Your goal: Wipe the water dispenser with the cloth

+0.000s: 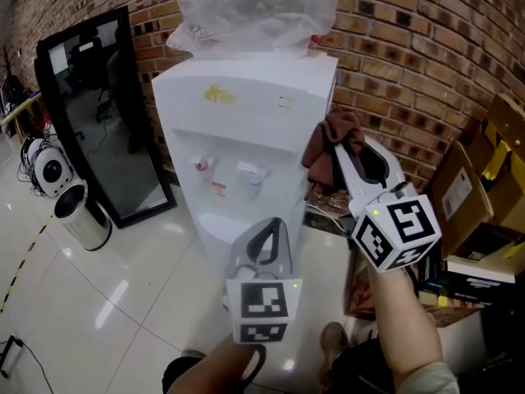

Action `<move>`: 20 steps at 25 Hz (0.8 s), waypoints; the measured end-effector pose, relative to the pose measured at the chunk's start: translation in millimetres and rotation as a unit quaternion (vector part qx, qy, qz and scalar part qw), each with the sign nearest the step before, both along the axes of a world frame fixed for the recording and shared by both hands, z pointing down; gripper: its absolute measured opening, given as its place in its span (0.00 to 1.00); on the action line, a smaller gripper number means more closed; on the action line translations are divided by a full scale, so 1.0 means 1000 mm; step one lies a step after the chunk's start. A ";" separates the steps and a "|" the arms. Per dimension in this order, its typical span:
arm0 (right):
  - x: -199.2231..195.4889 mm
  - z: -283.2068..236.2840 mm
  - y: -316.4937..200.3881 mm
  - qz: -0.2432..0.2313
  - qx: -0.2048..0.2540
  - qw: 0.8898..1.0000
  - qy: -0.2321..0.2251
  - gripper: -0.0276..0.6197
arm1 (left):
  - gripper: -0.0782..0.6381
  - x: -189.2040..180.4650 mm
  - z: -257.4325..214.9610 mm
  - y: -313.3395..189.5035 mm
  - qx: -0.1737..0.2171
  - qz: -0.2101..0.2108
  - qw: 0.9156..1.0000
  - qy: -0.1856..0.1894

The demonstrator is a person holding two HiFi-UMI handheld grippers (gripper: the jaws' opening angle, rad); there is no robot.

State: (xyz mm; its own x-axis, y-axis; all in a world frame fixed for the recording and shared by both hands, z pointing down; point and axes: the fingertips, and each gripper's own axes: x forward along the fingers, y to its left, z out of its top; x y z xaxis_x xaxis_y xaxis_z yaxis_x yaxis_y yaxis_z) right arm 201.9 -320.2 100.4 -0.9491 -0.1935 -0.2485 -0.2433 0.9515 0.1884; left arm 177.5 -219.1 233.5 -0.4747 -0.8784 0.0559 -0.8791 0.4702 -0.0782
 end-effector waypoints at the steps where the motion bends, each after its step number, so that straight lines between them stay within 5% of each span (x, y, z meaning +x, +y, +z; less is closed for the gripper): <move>1: 0.000 0.009 0.000 0.000 -0.001 1.000 0.006 0.19 | 0.11 0.002 0.002 0.000 -0.001 0.001 1.000 0.000; 10: -0.004 0.101 -0.003 -0.010 -0.038 0.997 0.072 0.19 | 0.11 -0.003 0.020 0.008 -0.013 -0.012 1.000 0.009; 20: -0.009 0.207 -0.002 -0.022 -0.072 0.980 0.184 0.19 | 0.11 -0.004 0.062 -0.004 -0.033 -0.007 0.999 0.021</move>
